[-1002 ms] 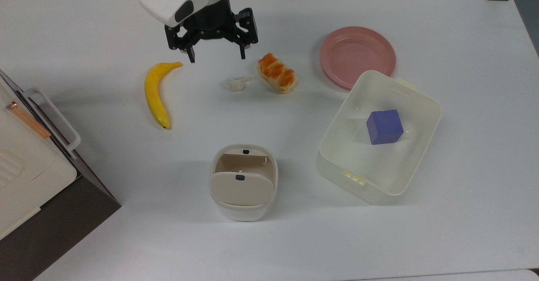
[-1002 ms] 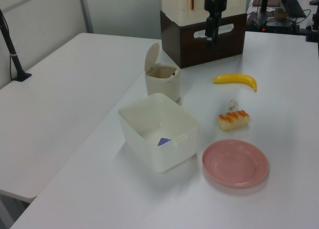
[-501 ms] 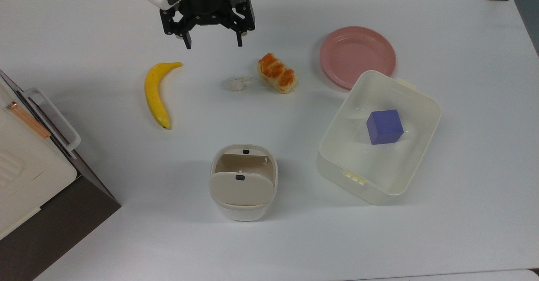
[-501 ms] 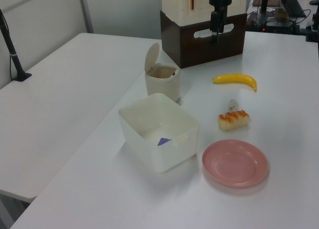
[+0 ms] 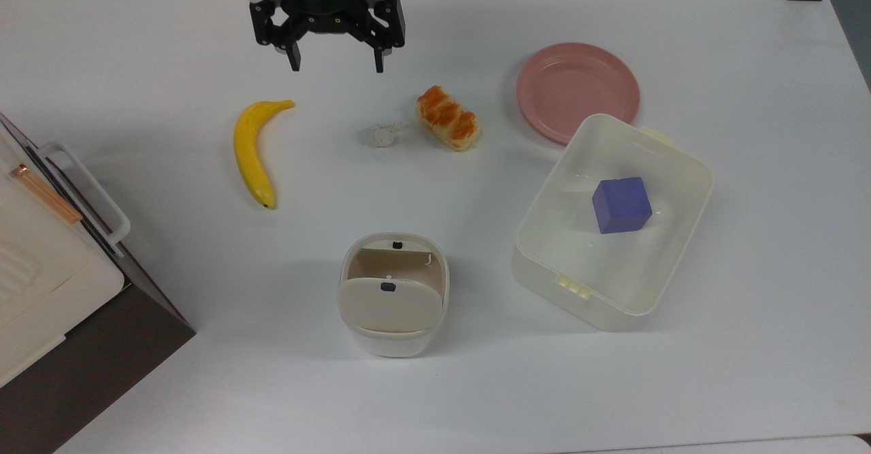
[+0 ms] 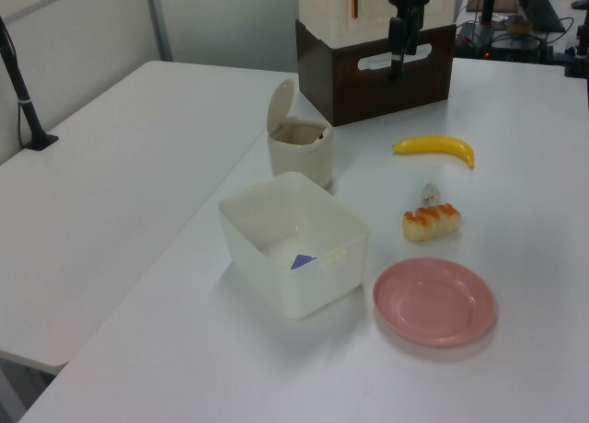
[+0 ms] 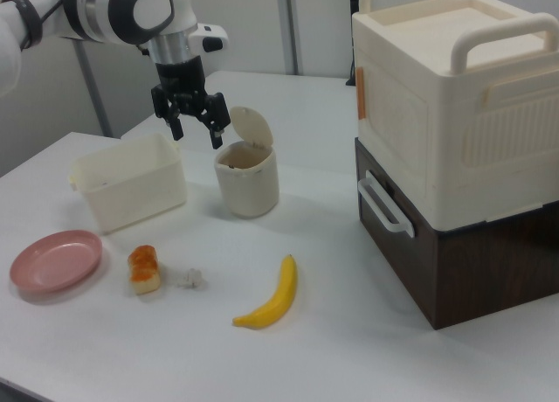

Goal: Open the trash can
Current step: 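Lift the gripper up and away from the popped-open lid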

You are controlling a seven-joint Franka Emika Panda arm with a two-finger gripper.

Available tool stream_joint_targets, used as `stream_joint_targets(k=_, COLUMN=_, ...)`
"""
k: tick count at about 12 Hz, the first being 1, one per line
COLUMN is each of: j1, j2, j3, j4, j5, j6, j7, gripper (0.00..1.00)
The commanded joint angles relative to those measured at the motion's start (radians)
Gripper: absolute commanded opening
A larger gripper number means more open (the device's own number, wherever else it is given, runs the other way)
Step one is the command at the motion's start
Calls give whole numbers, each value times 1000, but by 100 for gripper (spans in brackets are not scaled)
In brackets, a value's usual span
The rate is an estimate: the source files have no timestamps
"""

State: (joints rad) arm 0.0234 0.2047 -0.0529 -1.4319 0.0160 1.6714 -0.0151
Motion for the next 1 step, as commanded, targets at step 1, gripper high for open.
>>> stream_joint_targets(k=1, j1=3, j2=-50, j3=-2, j4=-36, j5=-14, j6=-12, j7=20, gripper=100)
